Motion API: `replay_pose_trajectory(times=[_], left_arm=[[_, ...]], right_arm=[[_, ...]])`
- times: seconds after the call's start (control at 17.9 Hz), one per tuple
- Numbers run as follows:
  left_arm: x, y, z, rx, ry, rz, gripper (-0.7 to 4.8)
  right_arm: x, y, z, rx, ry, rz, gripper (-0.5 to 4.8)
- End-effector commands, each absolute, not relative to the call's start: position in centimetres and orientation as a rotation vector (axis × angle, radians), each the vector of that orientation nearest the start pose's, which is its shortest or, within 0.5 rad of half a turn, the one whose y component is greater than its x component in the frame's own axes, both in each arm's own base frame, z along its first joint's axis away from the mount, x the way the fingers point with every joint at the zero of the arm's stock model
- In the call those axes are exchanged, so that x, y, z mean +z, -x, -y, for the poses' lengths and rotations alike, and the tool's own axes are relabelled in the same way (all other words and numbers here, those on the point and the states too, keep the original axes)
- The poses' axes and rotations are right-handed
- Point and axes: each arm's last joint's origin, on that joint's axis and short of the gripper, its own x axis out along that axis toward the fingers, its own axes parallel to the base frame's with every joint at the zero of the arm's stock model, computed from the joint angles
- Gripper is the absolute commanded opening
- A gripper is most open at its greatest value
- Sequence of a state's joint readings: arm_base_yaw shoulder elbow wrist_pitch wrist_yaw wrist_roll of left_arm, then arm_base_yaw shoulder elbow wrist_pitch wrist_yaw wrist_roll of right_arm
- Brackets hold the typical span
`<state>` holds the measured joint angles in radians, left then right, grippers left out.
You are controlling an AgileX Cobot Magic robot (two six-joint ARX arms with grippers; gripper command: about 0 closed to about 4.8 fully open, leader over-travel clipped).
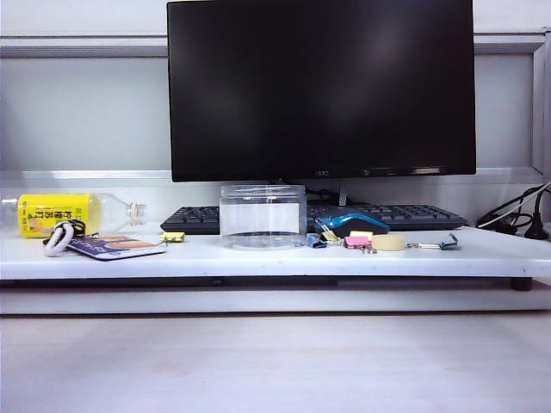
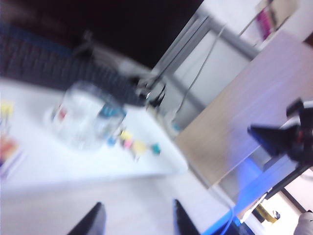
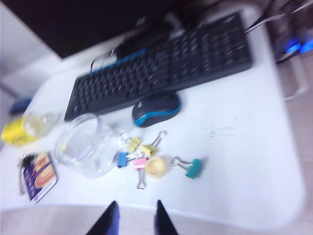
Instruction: Pick up the clips with the largest number of clips of the same color on the table and place them in a round transparent plastic box.
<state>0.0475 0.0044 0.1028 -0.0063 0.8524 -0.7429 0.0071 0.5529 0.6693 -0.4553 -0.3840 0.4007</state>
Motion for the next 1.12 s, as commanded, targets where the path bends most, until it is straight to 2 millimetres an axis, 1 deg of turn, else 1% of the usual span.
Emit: replay_pose_trajectory(times=[0.06,0.17,0.34,0.39,0.45,0.5,0.56,0.67,0.73,0.78,0.84,1.01,1.06,1.12], left_arm=[[18.7,-8.1,1.8,-0.753,0.706,-0.319,1.89],[18.0,-8.1,1.8,-0.710,0.742,-0.388,1.89],[17.7,-8.0,1.8,-0.696,0.757,-0.417,1.89],[17.6,-8.0,1.8,-0.692,0.761,-0.424,1.89],[17.3,-8.0,1.8,-0.683,0.776,-0.457,1.99],[17.0,-7.9,1.8,-0.666,0.793,-0.493,2.68],[16.7,-7.9,1.8,-0.658,0.802,-0.515,2.87],[16.5,-7.8,1.8,-0.653,0.813,-0.540,2.87],[16.4,-7.8,1.8,-0.649,0.818,-0.550,2.87],[16.4,-7.8,1.8,-0.647,0.819,-0.554,2.87],[16.4,-7.7,1.8,-0.647,0.820,-0.554,2.87],[16.4,-7.8,1.7,-0.631,0.818,-0.548,2.87],[16.5,-7.8,1.7,-0.647,0.760,-0.516,2.87],[16.8,-7.8,1.8,-0.692,0.671,-0.465,2.87]], right_arm=[[31.1,-15.5,-1.5,0.424,-0.486,-0.485,1.09],[31.4,-18.1,-1.9,0.488,-0.516,-0.564,1.09],[31.5,-21.2,-4.0,0.573,-0.470,-0.634,1.09],[31.4,-23.2,-6.0,0.632,-0.427,-0.645,1.70],[30.7,-25.3,-8.6,0.631,-0.367,-0.661,1.81],[29.9,-26.7,-9.3,0.620,-0.335,-0.686,1.81],[29.2,-27.6,-9.9,0.624,-0.330,-0.711,1.81],[27.8,-29.1,-10.4,0.581,-0.315,-0.758,1.82],[26.8,-30.0,-10.6,0.534,-0.284,-0.777,2.04],[26.2,-30.6,-10.7,0.514,-0.275,-0.794,2.22],[25.8,-31.1,-10.9,0.510,-0.274,-0.809,2.22],[25.3,-31.6,-11.1,0.460,-0.243,-0.816,2.24],[25.2,-31.4,-11.4,0.458,-0.223,-0.831,2.36],[25.0,-31.1,-11.8,0.436,-0.182,-0.842,2.36]])
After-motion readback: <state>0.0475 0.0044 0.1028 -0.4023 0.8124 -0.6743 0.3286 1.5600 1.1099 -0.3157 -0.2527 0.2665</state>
